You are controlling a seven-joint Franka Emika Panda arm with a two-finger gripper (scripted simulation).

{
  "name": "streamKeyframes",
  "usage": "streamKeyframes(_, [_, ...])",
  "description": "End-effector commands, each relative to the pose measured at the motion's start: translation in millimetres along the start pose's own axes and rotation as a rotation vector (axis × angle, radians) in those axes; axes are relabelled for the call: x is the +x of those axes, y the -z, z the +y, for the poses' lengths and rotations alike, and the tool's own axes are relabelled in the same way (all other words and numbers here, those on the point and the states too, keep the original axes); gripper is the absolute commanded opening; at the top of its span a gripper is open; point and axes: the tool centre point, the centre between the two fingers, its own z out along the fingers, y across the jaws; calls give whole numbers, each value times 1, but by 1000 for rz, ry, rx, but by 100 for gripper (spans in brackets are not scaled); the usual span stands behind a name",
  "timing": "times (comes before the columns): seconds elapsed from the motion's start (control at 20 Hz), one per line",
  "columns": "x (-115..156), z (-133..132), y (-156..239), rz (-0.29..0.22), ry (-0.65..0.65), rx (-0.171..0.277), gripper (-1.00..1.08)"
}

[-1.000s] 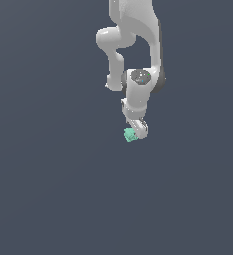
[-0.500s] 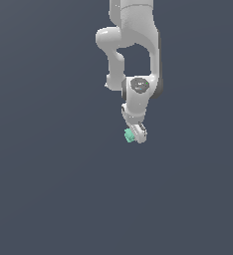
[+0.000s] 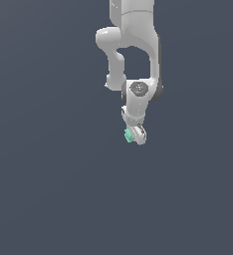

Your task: Pick up the object and move it to a goal position.

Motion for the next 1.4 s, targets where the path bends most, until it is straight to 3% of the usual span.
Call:
streamKeyframes(0.0, [0,0,-1,0,0,-1,-100])
streamKeyframes(0.7, [6,0,17,0,0,0,-100])
streamKeyframes(1.35, [44,3,115,0,-2,0,-100])
